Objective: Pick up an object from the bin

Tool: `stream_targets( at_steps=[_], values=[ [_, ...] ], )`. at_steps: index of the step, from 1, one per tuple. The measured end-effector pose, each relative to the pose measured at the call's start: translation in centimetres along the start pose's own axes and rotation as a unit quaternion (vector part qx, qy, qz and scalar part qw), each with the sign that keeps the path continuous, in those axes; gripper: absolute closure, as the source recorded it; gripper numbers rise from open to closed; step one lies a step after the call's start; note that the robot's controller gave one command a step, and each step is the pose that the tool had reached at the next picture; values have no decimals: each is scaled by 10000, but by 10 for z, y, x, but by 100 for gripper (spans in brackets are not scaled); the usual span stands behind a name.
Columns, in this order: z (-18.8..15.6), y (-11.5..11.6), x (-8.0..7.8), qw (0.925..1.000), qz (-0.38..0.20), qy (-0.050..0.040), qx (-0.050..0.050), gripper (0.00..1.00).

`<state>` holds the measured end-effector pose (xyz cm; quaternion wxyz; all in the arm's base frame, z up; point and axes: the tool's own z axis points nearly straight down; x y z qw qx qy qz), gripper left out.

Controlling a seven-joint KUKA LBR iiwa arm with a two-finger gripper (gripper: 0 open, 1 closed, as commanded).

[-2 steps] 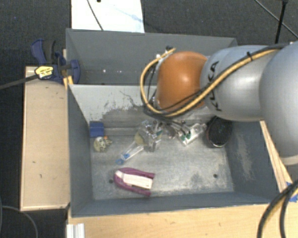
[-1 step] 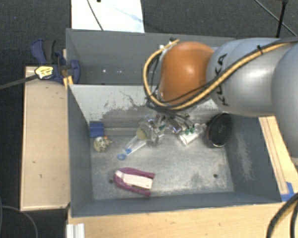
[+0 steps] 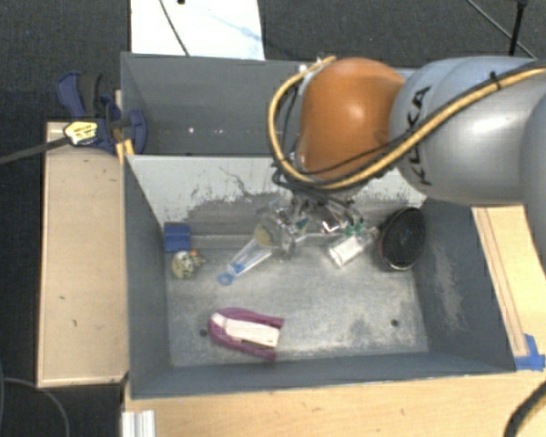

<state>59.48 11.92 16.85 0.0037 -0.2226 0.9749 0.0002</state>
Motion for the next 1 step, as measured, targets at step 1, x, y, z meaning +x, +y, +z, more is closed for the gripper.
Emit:
stream_targets(
  at_steps=[1],
  values=[
    [-30,0,-2,10000,34,0,0,100]
  ],
)
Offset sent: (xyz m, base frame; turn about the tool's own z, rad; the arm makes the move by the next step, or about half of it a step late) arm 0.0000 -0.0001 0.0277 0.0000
